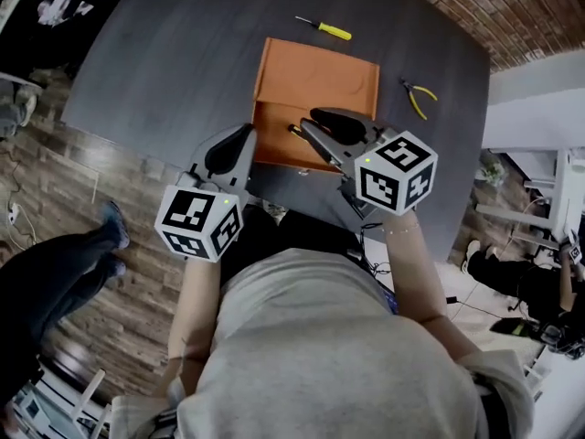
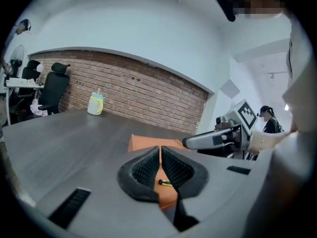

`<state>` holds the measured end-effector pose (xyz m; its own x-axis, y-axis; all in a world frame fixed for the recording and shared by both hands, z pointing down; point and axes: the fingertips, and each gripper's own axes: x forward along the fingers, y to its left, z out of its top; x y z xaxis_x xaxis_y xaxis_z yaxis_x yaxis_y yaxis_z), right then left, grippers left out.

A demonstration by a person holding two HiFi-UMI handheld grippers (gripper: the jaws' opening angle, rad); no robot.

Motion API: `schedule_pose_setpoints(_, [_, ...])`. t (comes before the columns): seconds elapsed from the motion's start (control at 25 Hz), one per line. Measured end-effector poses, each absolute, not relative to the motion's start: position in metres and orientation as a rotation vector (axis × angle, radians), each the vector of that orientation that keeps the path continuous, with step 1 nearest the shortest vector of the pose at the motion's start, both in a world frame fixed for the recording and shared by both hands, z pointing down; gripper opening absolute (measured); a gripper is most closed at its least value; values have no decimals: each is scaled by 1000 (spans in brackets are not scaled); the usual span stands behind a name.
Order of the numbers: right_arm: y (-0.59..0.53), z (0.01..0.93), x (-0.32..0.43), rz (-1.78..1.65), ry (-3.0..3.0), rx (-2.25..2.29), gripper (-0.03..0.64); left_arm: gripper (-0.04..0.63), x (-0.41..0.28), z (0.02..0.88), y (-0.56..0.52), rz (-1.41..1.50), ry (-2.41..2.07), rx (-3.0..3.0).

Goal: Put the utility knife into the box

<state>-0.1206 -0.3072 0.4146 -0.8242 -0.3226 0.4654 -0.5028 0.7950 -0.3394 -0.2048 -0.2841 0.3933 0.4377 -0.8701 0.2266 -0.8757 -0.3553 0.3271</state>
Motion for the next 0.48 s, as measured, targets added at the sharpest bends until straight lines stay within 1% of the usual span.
schedule_pose_setpoints(0.12, [-313, 384, -118, 743, -2691, 698, 73, 28, -200, 380, -292, 29, -1461, 2338])
schedule_pose_setpoints(0.24, [-317, 358, -117, 720, -2799, 730, 13, 26, -194, 369, -298, 37, -1449, 2379])
schedule_pose_setpoints(0.48, [-308, 322, -110, 712, -2956, 701, 6, 27, -180, 351, -307, 34, -1422, 2459])
